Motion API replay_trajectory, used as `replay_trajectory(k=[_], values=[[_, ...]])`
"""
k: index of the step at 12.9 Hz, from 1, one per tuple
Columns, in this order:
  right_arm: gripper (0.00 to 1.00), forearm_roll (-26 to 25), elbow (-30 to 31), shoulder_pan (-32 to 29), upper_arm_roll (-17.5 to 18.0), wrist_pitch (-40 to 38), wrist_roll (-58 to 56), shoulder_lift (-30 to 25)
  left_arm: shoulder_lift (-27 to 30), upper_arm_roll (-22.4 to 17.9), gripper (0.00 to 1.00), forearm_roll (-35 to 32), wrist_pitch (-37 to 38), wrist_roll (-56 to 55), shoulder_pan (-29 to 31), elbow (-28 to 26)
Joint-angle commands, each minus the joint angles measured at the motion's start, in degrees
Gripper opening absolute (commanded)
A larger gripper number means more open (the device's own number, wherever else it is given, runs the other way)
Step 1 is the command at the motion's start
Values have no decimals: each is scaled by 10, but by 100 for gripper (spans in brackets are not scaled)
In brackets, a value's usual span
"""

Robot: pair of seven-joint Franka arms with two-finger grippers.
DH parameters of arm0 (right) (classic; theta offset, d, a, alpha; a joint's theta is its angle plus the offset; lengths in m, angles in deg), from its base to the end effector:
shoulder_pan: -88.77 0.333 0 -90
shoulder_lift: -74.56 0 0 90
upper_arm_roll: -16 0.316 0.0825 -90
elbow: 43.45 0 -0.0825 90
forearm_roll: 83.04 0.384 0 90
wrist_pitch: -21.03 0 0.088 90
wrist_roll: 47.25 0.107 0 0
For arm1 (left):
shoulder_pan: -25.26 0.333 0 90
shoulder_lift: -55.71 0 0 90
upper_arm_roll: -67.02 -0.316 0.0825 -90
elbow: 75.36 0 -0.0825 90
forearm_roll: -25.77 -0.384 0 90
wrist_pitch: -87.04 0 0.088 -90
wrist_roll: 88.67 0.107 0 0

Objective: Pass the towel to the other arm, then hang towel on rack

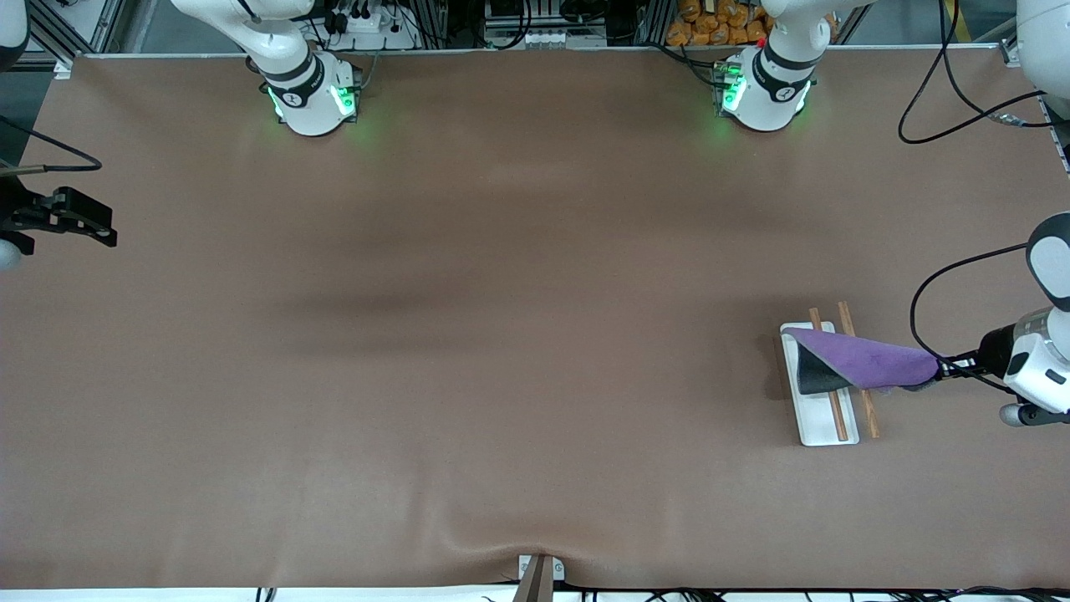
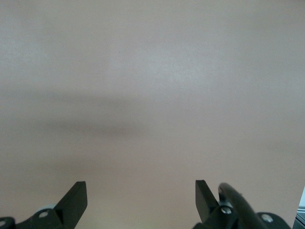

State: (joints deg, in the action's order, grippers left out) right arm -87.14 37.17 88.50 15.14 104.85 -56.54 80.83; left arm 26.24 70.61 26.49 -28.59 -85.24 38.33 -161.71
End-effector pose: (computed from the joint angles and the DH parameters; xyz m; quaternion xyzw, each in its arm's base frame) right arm 0.5773 -0.0191 0.6301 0.9966 0.0682 -0.0300 0.0339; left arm 0.6860 0.1206 0.3678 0.9980 0.0595 0.0012 0.0211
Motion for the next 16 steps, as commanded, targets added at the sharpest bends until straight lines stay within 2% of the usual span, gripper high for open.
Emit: replay_trajectory(k=[1,2,3,4,5,8,10,12,16], values=[[100,-4,4,1,13,-29,-2,-13,-17,7,0,-8,-21,18,15,3],[100,-5,4,9,14,-34,-5,-13,-24,7,7,-9,-27,18,17,3],[100,-4,4,10,15,-61,-8,-14,-28,7,31,-12,-29,19,20,3],[100,1,2,8,14,-87,-8,-14,-33,7,58,-12,-35,27,27,4],[100,5,-2,8,11,-101,-3,-18,-38,7,100,-10,-43,48,34,3],[100,1,-8,3,9,-77,-3,-5,-31,7,100,-5,-47,68,42,6],[100,-4,-6,-8,7,-49,-3,-1,-6,11,100,-3,-40,68,45,6],[100,3,-7,-10,7,-41,1,-3,35,14,100,-3,-13,62,35,6],[100,15,-6,-27,7,-42,45,-7,139,65,100,-12,85,16,29,6]])
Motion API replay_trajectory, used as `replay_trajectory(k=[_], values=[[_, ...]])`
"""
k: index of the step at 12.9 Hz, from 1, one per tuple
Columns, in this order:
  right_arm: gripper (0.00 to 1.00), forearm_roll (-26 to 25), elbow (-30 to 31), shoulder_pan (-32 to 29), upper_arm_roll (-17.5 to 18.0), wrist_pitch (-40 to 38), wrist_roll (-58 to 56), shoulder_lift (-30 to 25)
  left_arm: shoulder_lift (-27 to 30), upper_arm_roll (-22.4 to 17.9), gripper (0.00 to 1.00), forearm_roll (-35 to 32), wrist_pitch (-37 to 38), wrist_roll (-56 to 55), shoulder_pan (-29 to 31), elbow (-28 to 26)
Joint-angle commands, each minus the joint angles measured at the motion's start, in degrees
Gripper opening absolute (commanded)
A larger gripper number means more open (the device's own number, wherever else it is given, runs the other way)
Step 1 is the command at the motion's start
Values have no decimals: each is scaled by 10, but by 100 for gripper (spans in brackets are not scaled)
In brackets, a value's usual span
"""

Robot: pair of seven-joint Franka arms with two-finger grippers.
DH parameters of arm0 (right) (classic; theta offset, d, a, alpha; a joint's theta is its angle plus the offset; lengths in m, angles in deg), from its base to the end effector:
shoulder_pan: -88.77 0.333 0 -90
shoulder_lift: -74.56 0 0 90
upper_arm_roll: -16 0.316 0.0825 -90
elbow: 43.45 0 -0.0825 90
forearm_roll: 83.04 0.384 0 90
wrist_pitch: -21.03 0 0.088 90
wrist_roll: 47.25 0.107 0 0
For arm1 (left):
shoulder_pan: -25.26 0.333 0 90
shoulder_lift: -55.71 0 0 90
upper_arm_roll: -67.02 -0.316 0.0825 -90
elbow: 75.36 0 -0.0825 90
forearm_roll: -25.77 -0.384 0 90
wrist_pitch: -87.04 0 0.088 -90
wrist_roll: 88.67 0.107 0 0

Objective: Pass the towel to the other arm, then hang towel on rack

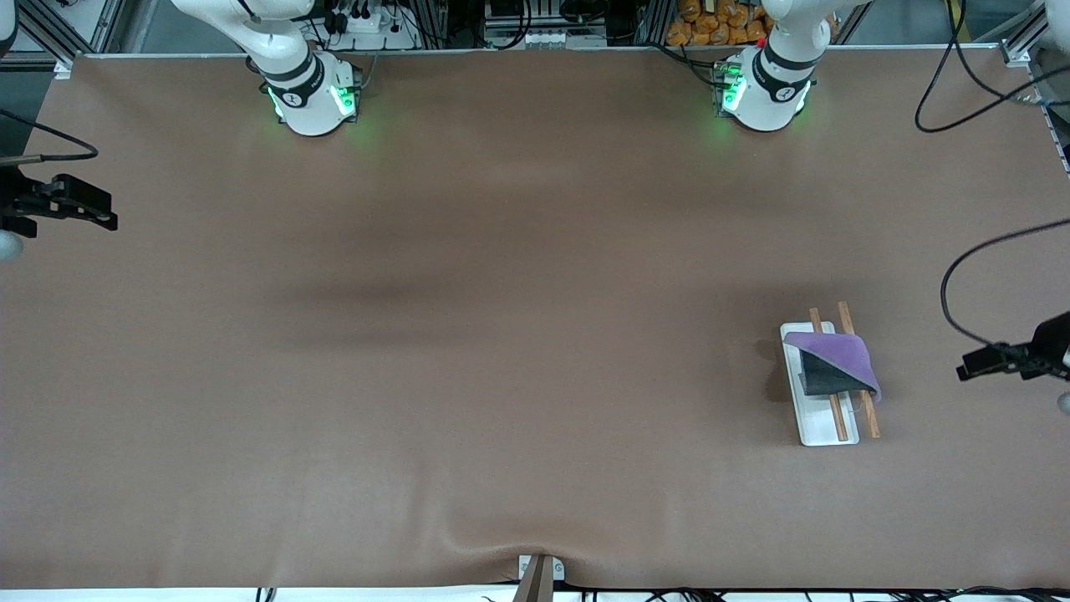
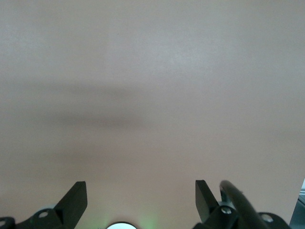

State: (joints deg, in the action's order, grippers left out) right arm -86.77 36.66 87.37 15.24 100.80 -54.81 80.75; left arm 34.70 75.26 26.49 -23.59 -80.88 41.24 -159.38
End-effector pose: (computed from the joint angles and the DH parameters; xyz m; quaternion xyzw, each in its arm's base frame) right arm 0.5685 -0.0288 0.6293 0.9969 0.0431 -0.0595 0.0281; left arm 0.6720 0.1047 0.4828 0.9982 0.0075 0.0544 0.0243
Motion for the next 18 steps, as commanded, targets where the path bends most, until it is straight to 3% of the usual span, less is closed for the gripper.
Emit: replay_trajectory(k=[1,4,7,11,14,18], values=[[100,14,0,-18,5,-6,31,-13,76,34,100,-12,58,-44,0,-18],[100,71,14,-73,6,-33,31,-47,119,77,100,-12,117,-99,1,-18],[100,66,45,-80,5,-31,33,-83,157,91,100,-12,160,-134,1,-23],[100,54,41,-83,7,-24,33,-84,180,99,100,-12,189,-187,-23,-24],[100,18,46,-62,8,-12,33,-92,188,6,100,-11,192,-180,-106,-26],[100,23,60,-63,8,7,33,-91,211,-55,100,-12,205,-179,-167,-44]])
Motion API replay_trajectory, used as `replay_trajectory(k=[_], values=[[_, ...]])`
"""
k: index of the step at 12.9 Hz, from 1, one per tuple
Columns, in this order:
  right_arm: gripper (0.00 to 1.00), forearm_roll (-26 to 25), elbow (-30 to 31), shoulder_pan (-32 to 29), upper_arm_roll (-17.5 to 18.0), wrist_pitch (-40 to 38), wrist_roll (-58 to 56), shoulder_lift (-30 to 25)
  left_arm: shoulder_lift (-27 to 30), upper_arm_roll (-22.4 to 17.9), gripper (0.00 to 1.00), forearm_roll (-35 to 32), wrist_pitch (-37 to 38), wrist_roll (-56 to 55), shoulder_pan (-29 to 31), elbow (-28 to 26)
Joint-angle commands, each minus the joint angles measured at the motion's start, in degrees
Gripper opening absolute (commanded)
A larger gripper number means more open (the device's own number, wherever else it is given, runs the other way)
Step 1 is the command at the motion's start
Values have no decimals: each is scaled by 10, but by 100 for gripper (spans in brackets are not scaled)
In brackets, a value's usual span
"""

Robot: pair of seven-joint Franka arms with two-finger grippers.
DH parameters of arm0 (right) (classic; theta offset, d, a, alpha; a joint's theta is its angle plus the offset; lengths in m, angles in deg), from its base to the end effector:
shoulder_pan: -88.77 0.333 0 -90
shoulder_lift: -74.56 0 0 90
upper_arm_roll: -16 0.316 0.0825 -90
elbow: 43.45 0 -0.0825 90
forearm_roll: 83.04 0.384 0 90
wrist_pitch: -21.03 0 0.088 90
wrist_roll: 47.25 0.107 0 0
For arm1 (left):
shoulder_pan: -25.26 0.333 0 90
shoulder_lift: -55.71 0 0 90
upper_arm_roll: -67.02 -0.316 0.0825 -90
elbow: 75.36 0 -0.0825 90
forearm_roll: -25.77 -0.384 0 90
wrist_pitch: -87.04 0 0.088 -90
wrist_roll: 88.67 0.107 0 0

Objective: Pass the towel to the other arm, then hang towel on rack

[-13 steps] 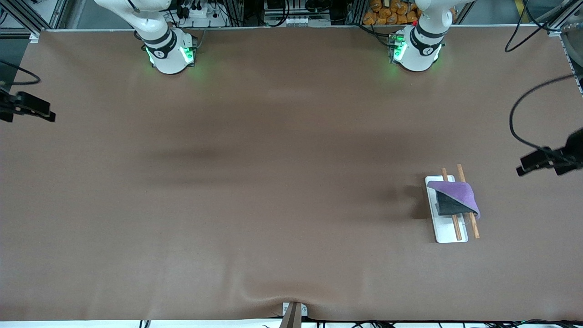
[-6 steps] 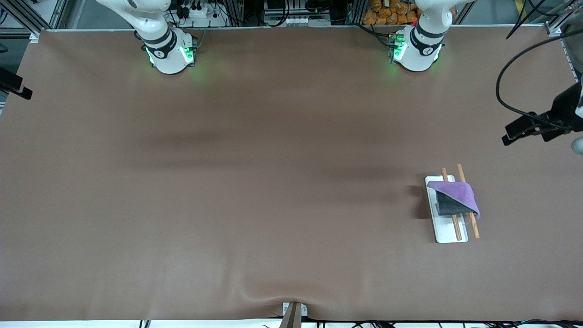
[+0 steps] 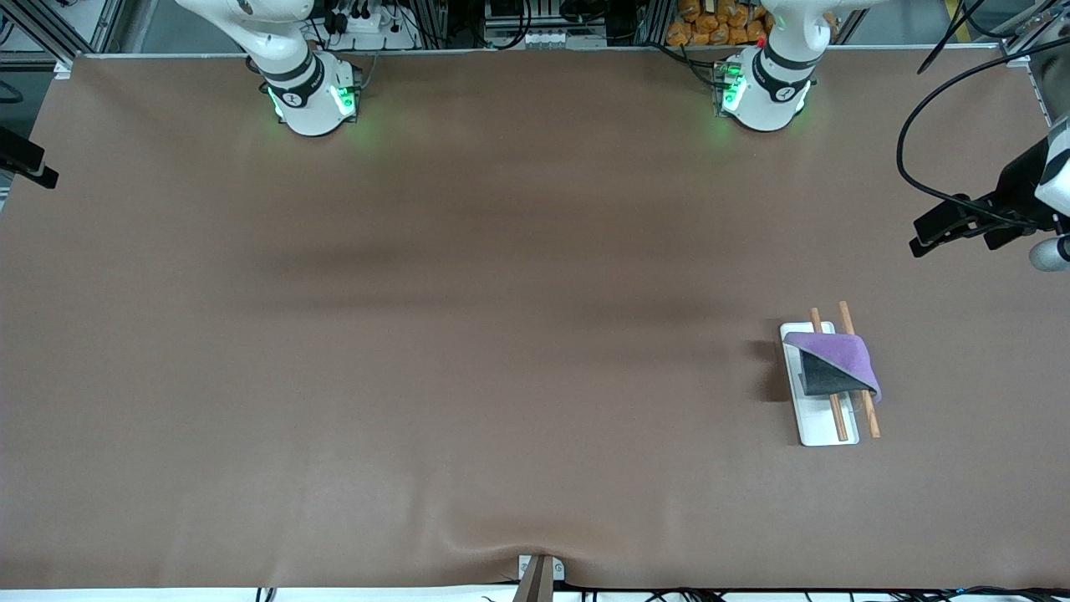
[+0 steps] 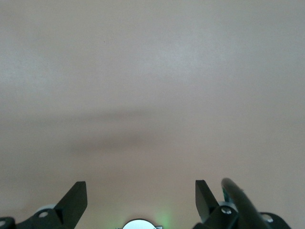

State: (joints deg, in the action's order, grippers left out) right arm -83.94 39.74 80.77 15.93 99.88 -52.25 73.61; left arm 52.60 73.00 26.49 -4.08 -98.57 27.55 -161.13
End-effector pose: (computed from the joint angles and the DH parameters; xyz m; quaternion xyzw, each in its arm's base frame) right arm 0.5226 -0.0760 0.6719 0.9991 -0.0281 -0.0303 0.0043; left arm 0.5727 -0.0365 0.6308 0.9983 0.0543 0.0185 0.0114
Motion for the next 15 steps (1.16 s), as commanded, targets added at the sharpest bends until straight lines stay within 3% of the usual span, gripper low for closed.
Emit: replay_trajectory(k=[1,5,15], values=[[100,-4,29,4,1,16,8,-20,42,-33,100,-12,15,-2,-31,-35],[100,-3,29,5,2,10,7,-19,78,-28,100,-12,17,-2,-36,-77],[100,-2,28,11,1,11,0,-16,72,-11,100,-44,62,-5,-36,-41]])
